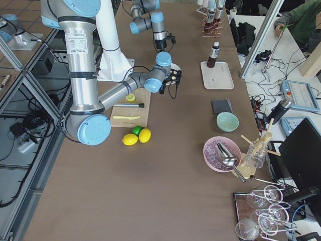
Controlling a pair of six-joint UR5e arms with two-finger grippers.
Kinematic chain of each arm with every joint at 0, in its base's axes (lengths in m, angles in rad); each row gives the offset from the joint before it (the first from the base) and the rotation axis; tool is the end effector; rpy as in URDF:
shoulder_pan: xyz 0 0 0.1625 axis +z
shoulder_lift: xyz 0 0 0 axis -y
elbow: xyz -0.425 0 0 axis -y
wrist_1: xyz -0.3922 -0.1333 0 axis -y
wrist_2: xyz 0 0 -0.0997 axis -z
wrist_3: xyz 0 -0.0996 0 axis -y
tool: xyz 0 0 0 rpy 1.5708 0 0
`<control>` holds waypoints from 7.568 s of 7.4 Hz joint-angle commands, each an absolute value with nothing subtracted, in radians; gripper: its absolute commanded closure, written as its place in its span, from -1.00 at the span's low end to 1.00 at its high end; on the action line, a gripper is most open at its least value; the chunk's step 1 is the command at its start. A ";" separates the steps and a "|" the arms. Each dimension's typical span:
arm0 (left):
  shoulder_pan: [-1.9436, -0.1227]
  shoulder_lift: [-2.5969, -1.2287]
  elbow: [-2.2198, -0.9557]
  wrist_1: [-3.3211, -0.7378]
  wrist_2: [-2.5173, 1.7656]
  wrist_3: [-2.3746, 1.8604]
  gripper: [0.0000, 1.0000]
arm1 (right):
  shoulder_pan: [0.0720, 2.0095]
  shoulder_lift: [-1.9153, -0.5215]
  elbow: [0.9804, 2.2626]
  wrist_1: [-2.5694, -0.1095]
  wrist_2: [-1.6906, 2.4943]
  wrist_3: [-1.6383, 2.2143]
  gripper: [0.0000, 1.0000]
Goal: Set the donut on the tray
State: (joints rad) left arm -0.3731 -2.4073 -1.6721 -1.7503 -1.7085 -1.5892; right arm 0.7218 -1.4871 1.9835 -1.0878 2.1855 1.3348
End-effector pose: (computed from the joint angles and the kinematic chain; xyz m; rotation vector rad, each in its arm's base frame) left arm 0.5895 -0.3592 0.0847 0.0759 1.1233 -0.2725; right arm -0.3278 -0.3896 0.3618 -0.0639 -1.0970 0.1352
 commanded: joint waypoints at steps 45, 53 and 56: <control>-0.904 -1.833 -1.875 -1.802 -2.244 -0.618 -0.97 | 0.783 -0.788 1.217 -0.992 1.869 1.958 -1.00; -1.484 -1.624 -1.772 -1.540 -2.381 0.239 -0.97 | 1.424 -1.528 1.608 -1.324 2.241 0.401 -1.00; -1.659 -1.589 -1.662 -1.437 -2.358 0.551 -0.97 | 1.674 -1.510 1.608 -1.705 2.227 -0.166 -1.00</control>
State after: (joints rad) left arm -1.5558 -1.6166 -1.7357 -1.4757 -2.3718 0.3777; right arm 1.5352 -1.5200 1.6070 -1.4950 2.2360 0.1313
